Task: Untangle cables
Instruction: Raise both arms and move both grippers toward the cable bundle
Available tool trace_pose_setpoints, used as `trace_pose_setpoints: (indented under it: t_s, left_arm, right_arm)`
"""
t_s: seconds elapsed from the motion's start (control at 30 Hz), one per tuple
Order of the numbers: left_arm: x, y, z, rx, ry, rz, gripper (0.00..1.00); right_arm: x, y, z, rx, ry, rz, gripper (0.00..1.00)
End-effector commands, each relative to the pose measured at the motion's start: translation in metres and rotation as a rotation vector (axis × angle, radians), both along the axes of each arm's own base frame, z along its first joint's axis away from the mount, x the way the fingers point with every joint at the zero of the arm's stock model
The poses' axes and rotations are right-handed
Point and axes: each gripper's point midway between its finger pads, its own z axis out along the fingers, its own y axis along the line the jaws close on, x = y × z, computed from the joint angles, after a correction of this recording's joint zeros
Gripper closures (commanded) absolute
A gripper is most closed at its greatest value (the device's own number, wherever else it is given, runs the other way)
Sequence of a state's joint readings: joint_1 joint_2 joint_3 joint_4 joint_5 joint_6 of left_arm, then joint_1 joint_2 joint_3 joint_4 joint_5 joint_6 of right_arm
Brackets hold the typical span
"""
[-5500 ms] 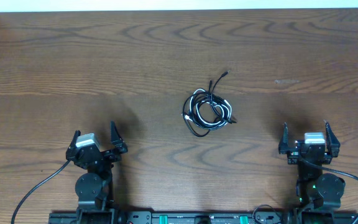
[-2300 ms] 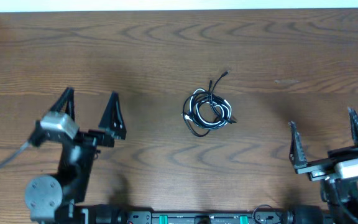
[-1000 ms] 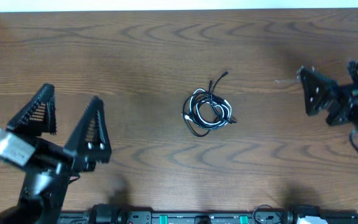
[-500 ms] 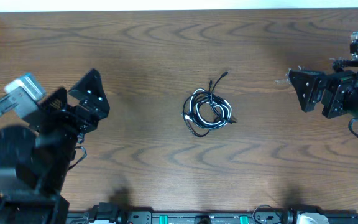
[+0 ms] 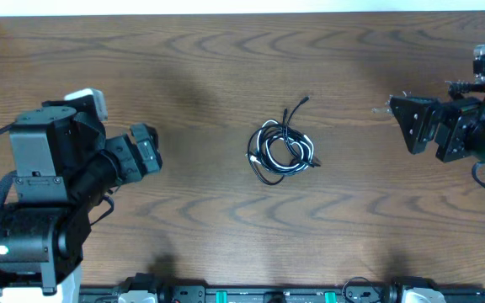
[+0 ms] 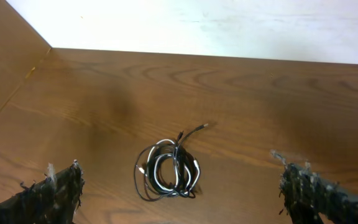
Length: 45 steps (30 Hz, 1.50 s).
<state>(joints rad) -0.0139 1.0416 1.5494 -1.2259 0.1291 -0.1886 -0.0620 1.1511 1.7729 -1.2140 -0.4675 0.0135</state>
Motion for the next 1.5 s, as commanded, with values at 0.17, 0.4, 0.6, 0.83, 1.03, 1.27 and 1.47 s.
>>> trace_pose_setpoints:
  t_s: [0.17, 0.4, 0.6, 0.83, 1.03, 1.27, 1.47]
  left_arm:
    - [0.007, -0.023, 0.021, 0.207, -0.148, -0.383, 0.02]
    - [0.010, -0.025, 0.025, 0.202, -0.169, -0.389, 0.02]
    - [0.007, -0.033, 0.024, 0.164, -0.170, -0.423, 0.02]
    - [0.010, -0.055, 0.040, 0.074, -0.249, -0.503, 0.02]
    - [0.024, -0.055, 0.027, 0.081, -0.206, -0.524, 0.01]
    - [0.065, -0.063, -0.035, 0.006, 0.002, -0.581, 0.13]
    - [0.054, -0.088, -0.076, 0.012, 0.063, -0.658, 0.36]
  right_arm:
    - [-0.004, 0.000, 0.009, -0.012, -0.032, 0.008, 0.01]
    - [-0.005, 0.000, 0.009, -0.012, -0.035, 0.008, 0.01]
    - [-0.008, 0.002, 0.007, -0.005, -0.018, 0.018, 0.01]
    - [-0.009, 0.002, 0.011, -0.003, -0.036, 0.011, 0.01]
    - [-0.008, 0.002, 0.004, -0.095, -0.055, 0.072, 0.01]
    - [0.028, 0.004, -0.069, -0.100, 0.242, 0.134, 0.01]
    - [0.044, 0.030, -0.134, -0.176, 0.394, 0.237, 0.01]
